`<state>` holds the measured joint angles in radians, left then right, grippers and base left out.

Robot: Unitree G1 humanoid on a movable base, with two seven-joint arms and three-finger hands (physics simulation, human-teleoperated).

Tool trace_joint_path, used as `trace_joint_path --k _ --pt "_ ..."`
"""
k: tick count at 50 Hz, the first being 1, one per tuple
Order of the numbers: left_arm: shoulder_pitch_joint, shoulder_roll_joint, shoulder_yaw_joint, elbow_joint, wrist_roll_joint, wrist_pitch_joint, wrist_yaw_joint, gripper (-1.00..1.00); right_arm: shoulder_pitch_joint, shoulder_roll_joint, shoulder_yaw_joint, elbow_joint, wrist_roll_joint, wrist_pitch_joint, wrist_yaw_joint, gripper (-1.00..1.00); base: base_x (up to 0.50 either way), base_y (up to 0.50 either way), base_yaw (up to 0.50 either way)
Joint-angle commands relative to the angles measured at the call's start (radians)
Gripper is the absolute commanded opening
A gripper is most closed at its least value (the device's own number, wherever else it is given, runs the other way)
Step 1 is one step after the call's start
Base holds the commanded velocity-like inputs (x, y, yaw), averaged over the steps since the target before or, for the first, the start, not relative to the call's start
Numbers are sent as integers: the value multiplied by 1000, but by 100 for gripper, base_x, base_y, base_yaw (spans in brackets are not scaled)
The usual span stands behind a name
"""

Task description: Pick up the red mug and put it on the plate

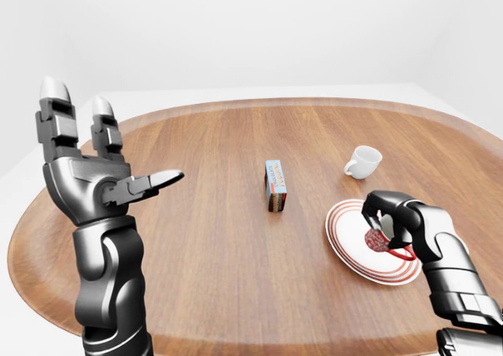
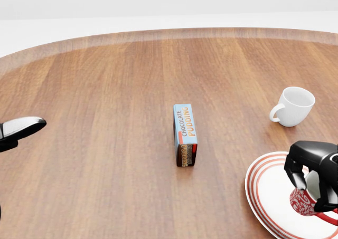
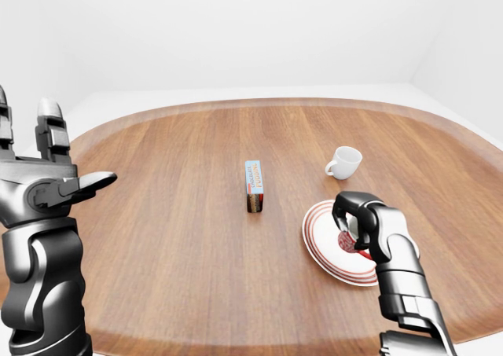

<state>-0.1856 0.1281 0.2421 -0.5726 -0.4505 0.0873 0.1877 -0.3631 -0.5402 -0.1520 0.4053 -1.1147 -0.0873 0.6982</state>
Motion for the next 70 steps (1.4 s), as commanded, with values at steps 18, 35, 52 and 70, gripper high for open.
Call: trace_joint_path --k 18,35,52,70 --pt "-8 4 4 -3 -4 0 6 95 -66 2 28 109 -36 0 0 -100 0 0 0" --pt "2 0 0 4 5 0 -4 95 -88 -5 28 124 -35 0 0 -100 0 0 0" --pt "3 -1 1 7 8 0 -7 94 -115 -4 42 182 -42 0 0 -100 0 0 0" --pt "4 -1 1 7 8 0 -8 94 -198 7 87 359 -77 0 0 -100 0 0 0"
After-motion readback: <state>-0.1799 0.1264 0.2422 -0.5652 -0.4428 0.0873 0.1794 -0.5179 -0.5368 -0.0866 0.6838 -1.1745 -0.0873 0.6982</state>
